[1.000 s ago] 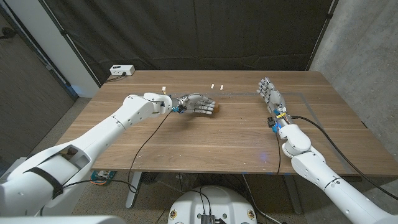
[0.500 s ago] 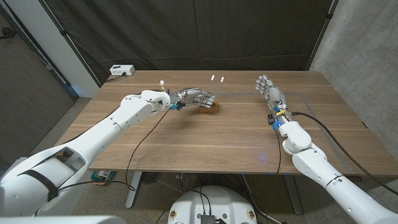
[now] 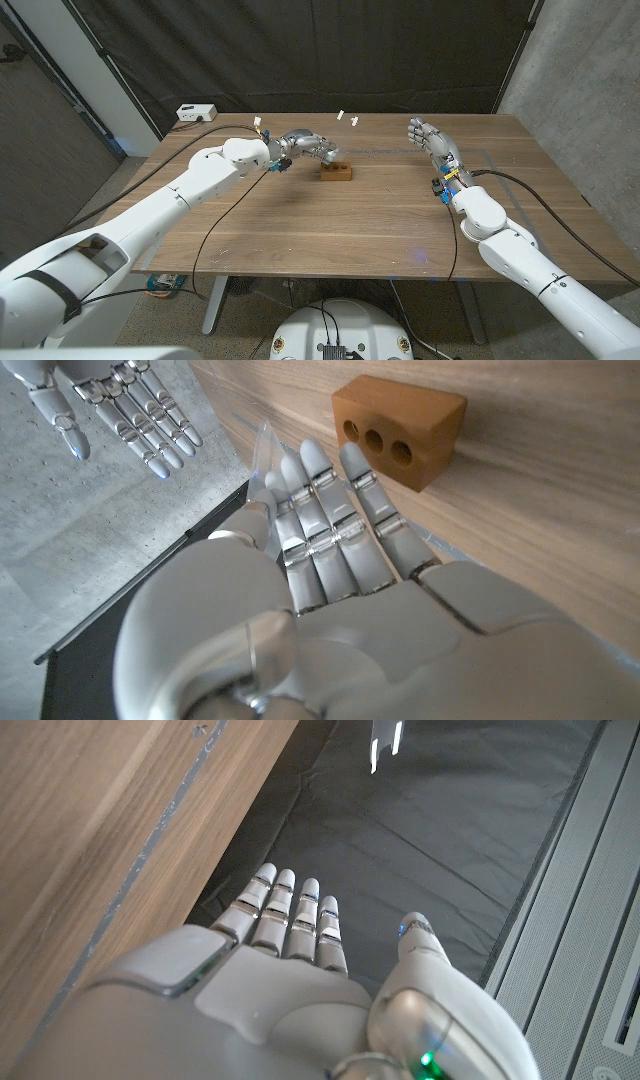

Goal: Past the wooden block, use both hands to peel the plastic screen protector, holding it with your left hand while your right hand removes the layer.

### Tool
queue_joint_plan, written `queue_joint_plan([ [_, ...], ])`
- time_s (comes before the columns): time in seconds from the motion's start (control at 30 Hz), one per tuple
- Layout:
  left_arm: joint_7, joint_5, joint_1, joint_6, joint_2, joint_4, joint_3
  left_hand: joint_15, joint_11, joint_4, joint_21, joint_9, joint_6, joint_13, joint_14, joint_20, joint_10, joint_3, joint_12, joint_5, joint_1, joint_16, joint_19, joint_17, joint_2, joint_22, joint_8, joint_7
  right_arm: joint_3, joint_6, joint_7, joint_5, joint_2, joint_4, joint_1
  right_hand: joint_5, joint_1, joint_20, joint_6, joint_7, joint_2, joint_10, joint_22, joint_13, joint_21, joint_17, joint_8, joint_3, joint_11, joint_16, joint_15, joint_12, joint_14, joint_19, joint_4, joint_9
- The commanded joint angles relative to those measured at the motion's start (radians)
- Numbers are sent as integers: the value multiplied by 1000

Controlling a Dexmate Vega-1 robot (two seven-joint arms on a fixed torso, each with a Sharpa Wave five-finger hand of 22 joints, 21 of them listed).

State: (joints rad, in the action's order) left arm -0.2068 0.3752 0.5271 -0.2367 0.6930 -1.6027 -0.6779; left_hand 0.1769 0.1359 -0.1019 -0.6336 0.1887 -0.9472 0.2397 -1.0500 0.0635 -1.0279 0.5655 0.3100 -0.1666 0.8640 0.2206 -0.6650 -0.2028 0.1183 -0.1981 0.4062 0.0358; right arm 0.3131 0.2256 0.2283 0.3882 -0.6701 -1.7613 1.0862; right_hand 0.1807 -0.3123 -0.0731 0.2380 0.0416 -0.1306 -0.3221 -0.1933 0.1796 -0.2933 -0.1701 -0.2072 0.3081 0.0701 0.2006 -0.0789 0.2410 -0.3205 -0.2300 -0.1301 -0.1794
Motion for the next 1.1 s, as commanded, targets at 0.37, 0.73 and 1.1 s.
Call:
queue_joint_plan([
  [0.37, -38, -233, -37, 248, 8, 76, 1, 34, 15, 28, -3, 12, -59, 15, -5, 1, 2, 6, -14, -8, -7, 13, 59, -26, 28, -5, -5, 2, 18, -54, -2, -94, -46, -50, -48, 10, -81, 1, 78, 2, -5, -74, -9, 5, -13, -4, -12, 41, -8, 5, 32, 19, -71, -31, -31, -4],
  [0.73, -55, -297, -57, 301, 2, 95, 1, 33, 14, 60, -7, 46, -24, 48, 20, -17, 38, 2, -11, -24, -5, 11, 123, -65, 50, -12, 10, -2, 33, -68, -19, -109, -38, -35, -90, 5, -166, 14, 152, -2, 14, -159, -17, 8, -37, -9, -20, 70, -21, 14, 83, 33, -169, -76, -38, -6],
  [1.1, -69, -321, -79, 345, -25, 151, -2, 39, 3, 70, -9, 68, -19, 75, 56, -25, 63, -12, -3, -45, -5, -1, 166, -84, 26, -13, 30, 27, 63, -116, 12, -179, -33, -39, -127, -1, -207, 27, 201, -13, 33, -221, -23, 11, -56, -17, -28, 67, -27, 19, 109, 46, -208, -105, -40, -8],
])
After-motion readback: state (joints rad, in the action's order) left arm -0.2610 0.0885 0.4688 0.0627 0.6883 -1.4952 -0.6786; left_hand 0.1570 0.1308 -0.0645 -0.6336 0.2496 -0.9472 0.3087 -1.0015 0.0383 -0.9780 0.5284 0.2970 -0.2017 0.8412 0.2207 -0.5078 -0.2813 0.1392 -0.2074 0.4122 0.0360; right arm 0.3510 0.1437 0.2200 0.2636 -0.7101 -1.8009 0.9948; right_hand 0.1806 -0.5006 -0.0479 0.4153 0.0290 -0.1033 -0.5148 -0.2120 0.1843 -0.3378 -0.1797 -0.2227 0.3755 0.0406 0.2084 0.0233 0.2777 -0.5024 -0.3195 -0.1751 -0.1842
